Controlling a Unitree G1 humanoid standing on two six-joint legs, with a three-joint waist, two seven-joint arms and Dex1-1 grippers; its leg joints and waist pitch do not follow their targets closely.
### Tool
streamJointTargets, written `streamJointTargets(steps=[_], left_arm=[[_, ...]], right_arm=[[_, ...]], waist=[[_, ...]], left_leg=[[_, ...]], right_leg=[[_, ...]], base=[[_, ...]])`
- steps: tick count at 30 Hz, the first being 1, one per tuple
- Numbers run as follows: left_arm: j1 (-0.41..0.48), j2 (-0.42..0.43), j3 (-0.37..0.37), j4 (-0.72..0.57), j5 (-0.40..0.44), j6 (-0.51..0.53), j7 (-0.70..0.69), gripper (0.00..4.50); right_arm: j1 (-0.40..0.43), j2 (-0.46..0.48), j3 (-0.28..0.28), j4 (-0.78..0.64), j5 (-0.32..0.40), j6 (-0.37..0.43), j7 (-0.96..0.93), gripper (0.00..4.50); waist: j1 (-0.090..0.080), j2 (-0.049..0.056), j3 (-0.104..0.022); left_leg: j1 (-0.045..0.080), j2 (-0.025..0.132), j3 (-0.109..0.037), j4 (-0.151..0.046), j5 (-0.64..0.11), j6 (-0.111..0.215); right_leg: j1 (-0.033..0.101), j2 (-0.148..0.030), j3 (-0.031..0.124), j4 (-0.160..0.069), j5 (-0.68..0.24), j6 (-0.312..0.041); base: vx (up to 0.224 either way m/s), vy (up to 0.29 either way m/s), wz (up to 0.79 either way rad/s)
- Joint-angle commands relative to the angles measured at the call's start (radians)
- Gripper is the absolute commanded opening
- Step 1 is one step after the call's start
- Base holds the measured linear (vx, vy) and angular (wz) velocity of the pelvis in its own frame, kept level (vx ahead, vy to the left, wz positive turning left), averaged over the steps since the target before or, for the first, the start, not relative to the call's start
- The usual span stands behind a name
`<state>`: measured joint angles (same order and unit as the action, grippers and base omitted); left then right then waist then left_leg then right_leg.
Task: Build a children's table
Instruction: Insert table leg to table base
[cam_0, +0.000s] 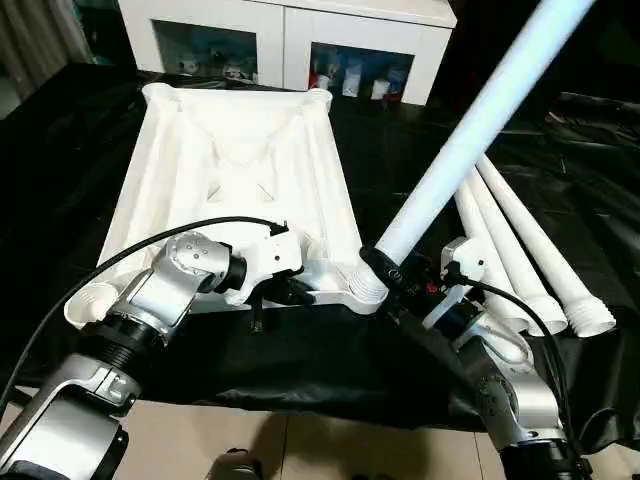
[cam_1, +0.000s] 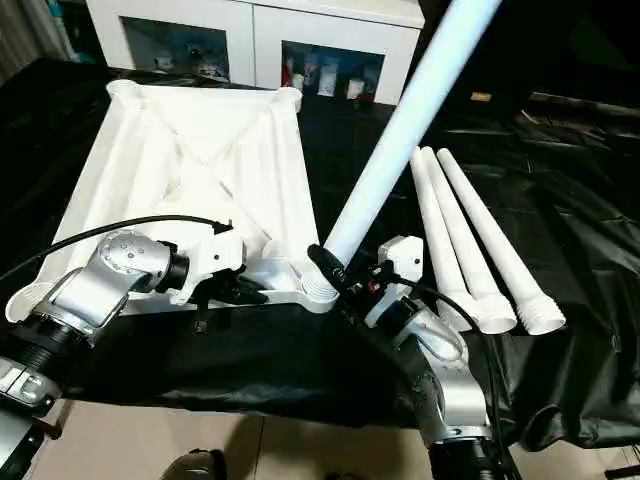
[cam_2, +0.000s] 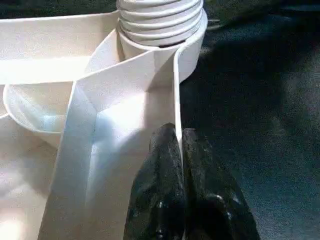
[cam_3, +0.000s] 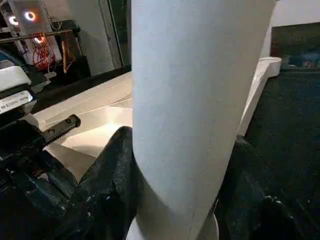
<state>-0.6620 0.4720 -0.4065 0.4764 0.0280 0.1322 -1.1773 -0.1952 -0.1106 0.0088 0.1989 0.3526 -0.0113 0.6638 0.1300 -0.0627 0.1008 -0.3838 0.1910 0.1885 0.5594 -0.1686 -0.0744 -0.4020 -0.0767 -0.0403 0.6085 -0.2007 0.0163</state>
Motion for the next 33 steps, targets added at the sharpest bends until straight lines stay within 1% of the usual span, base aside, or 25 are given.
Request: streamJointTargets(steps=[1, 4, 5, 7, 8, 9, 11, 12, 14, 15, 16, 17, 18, 20, 22, 23, 24, 25, 26, 27, 28, 29, 31, 32, 33], left_arm=[[-0.015, 0.002, 0.011, 0.012, 0.026, -0.007, 0.023, 0.00], [-0.014, 0.004, 0.010, 0.011, 0.027, -0.009, 0.022, 0.00], [-0.014, 0.005, 0.010, 0.011, 0.027, -0.009, 0.022, 0.00], [-0.010, 0.008, 0.008, 0.008, 0.028, -0.010, 0.018, 0.00], [-0.010, 0.008, 0.008, 0.008, 0.028, -0.010, 0.018, 0.00], [-0.008, 0.009, 0.007, 0.006, 0.028, -0.009, 0.016, 0.00], [-0.005, 0.013, 0.004, 0.001, 0.029, -0.011, 0.010, 0.00], [-0.004, 0.013, 0.003, 0.000, 0.029, -0.012, 0.009, 0.00], [-0.004, 0.013, 0.002, -0.001, 0.030, -0.012, 0.008, 0.00], [-0.003, 0.014, 0.002, -0.001, 0.030, -0.013, 0.008, 0.00], [-0.001, 0.015, 0.001, -0.004, 0.031, -0.013, 0.005, 0.00], [-0.001, 0.015, 0.001, -0.004, 0.031, -0.013, 0.005, 0.00], [-0.001, 0.017, -0.001, -0.007, 0.029, -0.012, -0.003, 0.00], [0.000, 0.019, -0.002, -0.009, 0.028, -0.012, -0.007, 0.00], [0.003, 0.023, -0.005, -0.016, 0.026, -0.012, -0.016, 0.00], [0.004, 0.024, -0.006, -0.018, 0.026, -0.013, -0.020, 0.00], [0.005, 0.026, -0.008, -0.022, 0.027, -0.014, -0.024, 0.00], [0.005, 0.026, -0.008, -0.022, 0.027, -0.014, -0.024, 0.00], [0.008, 0.028, -0.009, -0.028, 0.026, -0.014, -0.027, 0.00], [0.008, 0.028, -0.009, -0.028, 0.026, -0.014, -0.027, 0.00], [0.010, 0.029, -0.009, -0.033, 0.026, -0.014, -0.029, 0.00], [0.011, 0.030, -0.009, -0.034, 0.026, -0.013, -0.030, 0.00], [0.013, 0.031, -0.011, -0.039, 0.026, -0.013, -0.033, 0.00], [0.015, 0.031, -0.012, -0.042, 0.027, -0.013, -0.034, 0.00], [0.017, 0.035, -0.016, -0.048, 0.029, -0.010, -0.039, 0.00]], right_arm=[[0.035, -0.032, 0.020, 0.051, -0.056, 0.021, 0.007, 1.85], [0.037, -0.044, 0.037, 0.049, -0.066, 0.022, 0.024, 1.85], [0.037, -0.048, 0.041, 0.049, -0.065, 0.025, 0.030, 1.85], [0.032, -0.065, 0.050, 0.037, -0.053, 0.056, 0.054, 1.85], [0.032, -0.065, 0.050, 0.037, -0.053, 0.056, 0.054, 1.85], [0.029, -0.072, 0.053, 0.033, -0.049, 0.068, 0.064, 1.85], [0.003, -0.103, 0.059, 0.027, -0.025, 0.124, 0.107, 1.85], [-0.006, -0.114, 0.061, 0.027, -0.017, 0.143, 0.122, 1.85], [-0.015, -0.126, 0.065, 0.028, -0.012, 0.157, 0.138, 1.85], [-0.022, -0.137, 0.070, 0.030, -0.006, 0.172, 0.155, 1.85], [-0.031, -0.158, 0.081, 0.031, 0.003, 0.200, 0.191, 1.85], [-0.031, -0.159, 0.082, 0.032, 0.003, 0.201, 0.193, 1.85], [-0.042, -0.182, 0.098, 0.041, 0.002, 0.226, 0.231, 1.85], [-0.046, -0.193, 0.106, 0.047, -0.001, 0.234, 0.248, 1.85], [-0.057, -0.213, 0.123, 0.060, -0.007, 0.254, 0.281, 1.85], [-0.066, -0.221, 0.132, 0.074, -0.019, 0.250, 0.292, 1.85], [-0.080, -0.229, 0.140, 0.090, -0.030, 0.248, 0.306, 1.85], [-0.080, -0.229, 0.140, 0.090, -0.030, 0.248, 0.306, 1.85], [-0.098, -0.236, 0.145, 0.103, -0.035, 0.252, 0.318, 1.85], [-0.098, -0.236, 0.145, 0.103, -0.035, 0.252, 0.318, 1.85], [-0.118, -0.241, 0.146, 0.116, -0.041, 0.251, 0.323, 1.85], [-0.123, -0.242, 0.146, 0.119, -0.042, 0.251, 0.325, 1.85], [-0.150, -0.247, 0.144, 0.129, -0.039, 0.260, 0.334, 1.85], [-0.164, -0.252, 0.144, 0.132, -0.039, 0.264, 0.342, 1.85], [-0.188, -0.263, 0.147, 0.130, -0.037, 0.274, 0.363, 1.85]], waist=[[-0.014, 0.010, -0.042], [-0.016, 0.010, -0.042], [-0.016, 0.010, -0.042], [-0.018, 0.004, -0.042], [-0.018, 0.006, -0.041], [-0.018, 0.006, -0.042], [-0.020, 0.003, -0.042], [-0.023, 0.002, -0.044], [-0.023, 0.002, -0.044], [-0.023, -0.001, -0.045], [-0.023, -0.002, -0.046], [-0.023, -0.001, -0.047], [-0.023, -0.002, -0.048], [-0.023, -0.003, -0.049], [-0.024, -0.005, -0.050], [-0.024, -0.006, -0.051], [-0.027, -0.007, -0.054], [-0.027, -0.007, -0.054], [-0.027, -0.009, -0.056], [-0.027, -0.008, -0.057], [-0.028, -0.012, -0.057], [-0.029, -0.010, -0.056], [-0.030, -0.011, -0.056], [-0.033, -0.013, -0.055], [-0.034, -0.014, -0.056]], left_leg=[[0.025, 0.050, -0.021, -0.087, -0.326, -0.018], [0.024, 0.049, -0.019, -0.085, -0.302, -0.010], [0.024, 0.049, -0.018, -0.085, -0.304, -0.009], [0.024, 0.050, -0.017, -0.085, -0.307, -0.005], [0.024, 0.050, -0.018, -0.086, -0.308, -0.005], [0.025, 0.050, -0.017, -0.086, -0.309, -0.005], [0.024, 0.050, -0.017, -0.085, -0.304, -0.002], [0.023, 0.050, -0.017, -0.084, -0.287, 0.002], [0.024, 0.050, -0.015, -0.081, -0.283, 0.005], [0.024, 0.050, -0.014, -0.081, -0.278, 0.006], [0.024, 0.050, -0.013, -0.080, -0.266, 0.009], [0.024, 0.050, -0.013, -0.079, -0.254, 0.012], [0.024, 0.049, -0.012, -0.078, -0.248, 0.015], [0.023, 0.049, -0.011, -0.076, -0.238, 0.018], [0.020, 0.048, -0.011, -0.075, -0.228, 0.021], [0.021, 0.048, -0.011, -0.074, -0.223, 0.022], [0.022, 0.047, -0.010, -0.071, -0.197, 0.028], [0.022, 0.047, -0.010, -0.071, -0.197, 0.028], [0.023, 0.046, -0.007, -0.067, -0.172, 0.037], [0.023, 0.046, -0.007, -0.066, -0.164, 0.041], [0.023, 0.045, -0.006, -0.066, -0.161, 0.047], [0.022, 0.045, -0.006, -0.067, -0.178, 0.046], [0.025, 0.046, -0.006, -0.068, -0.194, 0.042], [0.025, 0.047, -0.007, -0.069, -0.223, 0.033], [0.026, 0.048, -0.007, -0.069, -0.229, 0.031]], right_leg=[[0.014, -0.074, 0.049, -0.093, -0.352, -0.154], [0.016, -0.073, 0.048, -0.090, -0.322, -0.162], [0.016, -0.072, 0.049, -0.090, -0.323, -0.162], [0.017, -0.073, 0.049, -0.091, -0.340, -0.161], [0.017, -0.073, 0.049, -0.092, -0.352, -0.158], [0.017, -0.074, 0.049, -0.093, -0.355, -0.156], [0.018, -0.073, 0.049, -0.092, -0.355, -0.154], [0.020, -0.072, 0.048, -0.090, -0.338, -0.159], [0.018, -0.074, 0.049, -0.091, -0.331, -0.164], [0.019, -0.074, 0.049, -0.090, -0.327, -0.165], [0.021, -0.073, 0.048, -0.089, -0.317, -0.168], [0.023, -0.072, 0.047, -0.086, -0.299, -0.172], [0.022, -0.072, 0.047, -0.085, -0.285, -0.177], [0.024, -0.071, 0.046, -0.083, -0.269, -0.182], [0.027, -0.072, 0.045, -0.081, -0.255, -0.186], [0.027, -0.071, 0.045, -0.080, -0.248, -0.186], [0.028, -0.070, 0.043, -0.074, -0.204, -0.199], [0.028, -0.070, 0.043, -0.074, -0.204, -0.199], [0.030, -0.068, 0.043, -0.069, -0.157, -0.212], [0.031, -0.068, 0.042, -0.067, -0.141, -0.217], [0.031, -0.066, 0.042, -0.066, -0.127, -0.223], [0.031, -0.066, 0.041, -0.067, -0.140, -0.227], [0.030, -0.067, 0.042, -0.068, -0.156, -0.226], [0.028, -0.068, 0.042, -0.072, -0.193, -0.222], [0.028, -0.068, 0.042, -0.072, -0.203, -0.221]], base=[[0.000, 0.000, 0.00], [0.000, 0.000, 0.00], [0.000, 0.000, 0.00], [0.000, 0.000, 0.00], [0.000, 0.000, 0.00], [0.000, 0.000, 0.00], [0.000, 0.000, 0.00], [0.000, 0.000, 0.00], [0.000, 0.000, 0.00], [0.000, 0.000, 0.00], [0.000, 0.000, 0.00], [0.000, 0.000, 0.00], [0.000, 0.000, 0.00], [0.000, 0.000, 0.00], [0.000, 0.000, 0.00], [0.000, 0.000, 0.00], [0.000, 0.000, 0.00], [0.000, 0.000, 0.00], [0.000, 0.000, 0.00], [0.000, 0.000, 0.00], [0.000, 0.000, 0.00], [0.000, 0.000, 0.00], [0.000, 0.000, 0.00], [0.000, 0.000, 0.00], [0.000, 0.000, 0.00]])
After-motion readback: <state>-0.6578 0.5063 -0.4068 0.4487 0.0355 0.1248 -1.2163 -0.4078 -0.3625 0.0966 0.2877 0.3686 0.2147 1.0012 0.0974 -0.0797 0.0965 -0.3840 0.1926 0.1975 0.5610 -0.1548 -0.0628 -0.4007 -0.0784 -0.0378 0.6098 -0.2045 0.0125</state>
